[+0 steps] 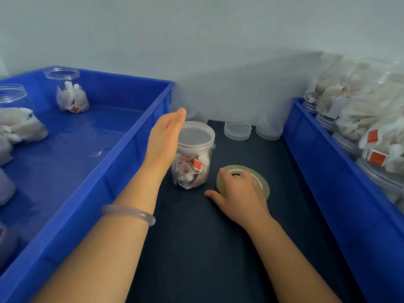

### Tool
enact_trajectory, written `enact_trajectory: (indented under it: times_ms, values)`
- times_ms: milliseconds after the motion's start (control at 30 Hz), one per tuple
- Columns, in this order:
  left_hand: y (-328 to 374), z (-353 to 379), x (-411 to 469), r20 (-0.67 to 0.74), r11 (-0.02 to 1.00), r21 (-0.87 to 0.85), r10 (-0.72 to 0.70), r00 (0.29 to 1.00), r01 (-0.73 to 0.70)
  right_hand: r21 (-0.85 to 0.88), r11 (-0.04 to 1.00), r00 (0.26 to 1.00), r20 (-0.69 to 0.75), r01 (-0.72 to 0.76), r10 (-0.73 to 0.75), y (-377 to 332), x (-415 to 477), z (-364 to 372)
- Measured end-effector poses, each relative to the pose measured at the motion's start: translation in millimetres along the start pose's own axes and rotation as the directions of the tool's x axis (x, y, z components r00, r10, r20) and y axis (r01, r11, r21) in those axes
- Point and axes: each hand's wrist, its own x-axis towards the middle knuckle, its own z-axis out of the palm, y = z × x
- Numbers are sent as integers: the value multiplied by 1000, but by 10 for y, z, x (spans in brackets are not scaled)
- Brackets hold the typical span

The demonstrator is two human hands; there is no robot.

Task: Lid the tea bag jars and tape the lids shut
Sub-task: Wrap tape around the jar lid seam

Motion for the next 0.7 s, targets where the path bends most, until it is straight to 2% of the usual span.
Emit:
enact_trajectory:
  times_ms: [33, 100, 133, 167, 200, 267, 300, 333, 400, 567, 700]
  values:
    - [-85, 7, -44, 45, 994, -80, -67, 997, 71, -32, 999, 1000, -3, 10, -10, 6, -2, 5]
    - [-214, 21, -89, 66, 982, -153, -100, 993, 110, -3, 1000, 1000, 5, 9, -9, 27, 2, 4]
    - [-237, 25, -99, 48, 981, -167, -91, 995, 98, 80, 997, 1000, -8, 10, -10, 35, 10, -17]
    - [-250, 31, -111, 32, 980, -179, -77, 996, 82, 236, 972, 999, -42, 9, 1, 34, 19, -63]
    - [-257, 35, -134, 30, 978, -197, -58, 998, 63, 446, 895, 996, -84, 11, 29, 27, 33, -127]
    - [-263, 47, -200, 33, 969, -241, -39, 999, 45, 820, 570, 992, -113, 56, 65, 16, 84, -265]
    - [-278, 52, -230, 41, 962, -271, -33, 999, 43, 907, 416, 996, -87, 66, 33, 13, 118, -315]
    - [-292, 58, -260, 60, 953, -299, -31, 998, 47, 947, 313, 998, -62, 68, -30, 7, 152, -337]
    - [-301, 61, -294, 105, 934, -352, -26, 994, 62, 971, 215, 988, -73, 102, -139, -3, 207, -311]
    - [-322, 58, -287, 139, 927, -372, 4, 990, 48, 988, 84, 978, -116, 132, -171, 60, 263, -213]
    - [-337, 64, -289, 165, 930, -363, 13, 986, 48, 994, 57, 978, -85, 97, -192, 130, 287, -190]
